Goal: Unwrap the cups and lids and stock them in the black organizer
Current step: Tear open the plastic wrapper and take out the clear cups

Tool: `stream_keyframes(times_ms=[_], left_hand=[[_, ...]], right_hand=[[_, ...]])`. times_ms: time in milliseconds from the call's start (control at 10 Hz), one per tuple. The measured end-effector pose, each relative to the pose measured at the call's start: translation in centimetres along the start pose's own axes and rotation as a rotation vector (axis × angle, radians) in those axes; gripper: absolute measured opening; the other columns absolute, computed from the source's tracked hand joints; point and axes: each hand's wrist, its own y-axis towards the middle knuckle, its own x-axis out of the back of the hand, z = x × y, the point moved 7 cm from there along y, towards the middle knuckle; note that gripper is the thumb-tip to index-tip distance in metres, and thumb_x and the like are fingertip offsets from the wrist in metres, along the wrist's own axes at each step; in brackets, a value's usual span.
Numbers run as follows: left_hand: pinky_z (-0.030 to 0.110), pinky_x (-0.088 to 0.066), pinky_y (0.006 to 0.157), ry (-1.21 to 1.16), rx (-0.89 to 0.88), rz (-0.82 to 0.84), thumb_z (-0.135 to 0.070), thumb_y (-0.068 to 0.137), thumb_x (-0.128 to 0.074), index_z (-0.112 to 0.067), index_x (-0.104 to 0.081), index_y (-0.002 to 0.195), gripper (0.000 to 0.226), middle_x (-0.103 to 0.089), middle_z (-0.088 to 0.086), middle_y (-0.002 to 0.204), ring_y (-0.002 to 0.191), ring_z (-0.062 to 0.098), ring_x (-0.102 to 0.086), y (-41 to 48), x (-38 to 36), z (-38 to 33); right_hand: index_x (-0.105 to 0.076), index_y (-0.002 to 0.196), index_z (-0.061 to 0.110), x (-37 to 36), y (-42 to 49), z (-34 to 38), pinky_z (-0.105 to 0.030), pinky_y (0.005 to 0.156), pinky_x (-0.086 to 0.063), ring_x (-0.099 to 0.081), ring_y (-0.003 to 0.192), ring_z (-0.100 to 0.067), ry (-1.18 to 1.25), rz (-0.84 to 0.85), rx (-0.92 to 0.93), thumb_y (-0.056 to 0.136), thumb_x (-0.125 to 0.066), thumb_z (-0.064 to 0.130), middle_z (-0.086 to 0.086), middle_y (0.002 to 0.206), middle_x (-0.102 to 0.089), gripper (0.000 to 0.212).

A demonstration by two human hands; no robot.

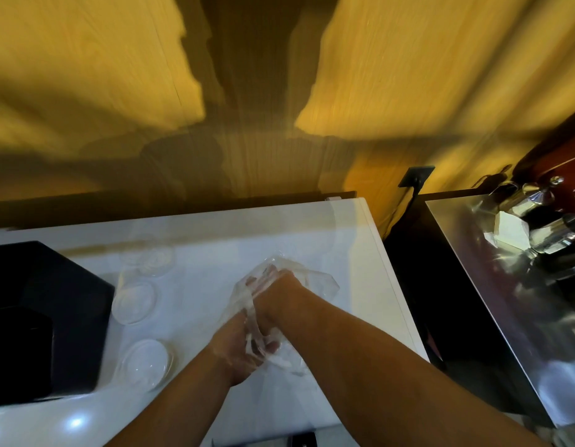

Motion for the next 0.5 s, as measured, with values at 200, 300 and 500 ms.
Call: stream_keyframes(times_ms=[200,300,500], left_hand=[[0.028,-0.052,0.035,0.061,0.010,-0.059,-0.020,0.109,-0.044,-0.012,-0.057,0.091,0.024,-0.059,0.009,0.075,0.047,0.021,-0.062,1.8,0.7,-1.0],[0.030,-0.052,0.035,0.101,0.024,-0.060,-0.017,0.108,-0.046,-0.009,-0.060,0.089,0.025,-0.064,0.010,0.061,0.041,0.022,-0.063,2.6,1.1,-1.0],[0.040,-0.063,0.063,0.249,0.035,-0.063,-0.008,0.092,-0.061,0.000,-0.075,0.091,0.016,-0.072,0.018,0.075,0.065,0.028,-0.068,4.3,2.1,-0.9]], right_hand=[[-0.068,0.105,0.024,0.2,0.3,-0.9,-0.039,0.068,-0.044,-0.043,0.065,-0.020,0.102,0.049,-0.006,0.069,-0.079,0.053,-0.004,0.094,-0.060,0.048],[-0.069,0.111,0.026,0.9,0.2,-1.3,-0.039,0.065,-0.045,-0.047,0.064,-0.021,0.121,0.056,-0.008,0.064,-0.083,0.049,-0.001,0.085,-0.053,0.054],[-0.042,0.067,0.017,1.2,-0.1,-1.3,-0.038,0.059,-0.048,-0.056,0.065,-0.021,0.103,0.151,0.013,0.070,-0.080,0.028,-0.002,0.083,-0.057,0.040]])
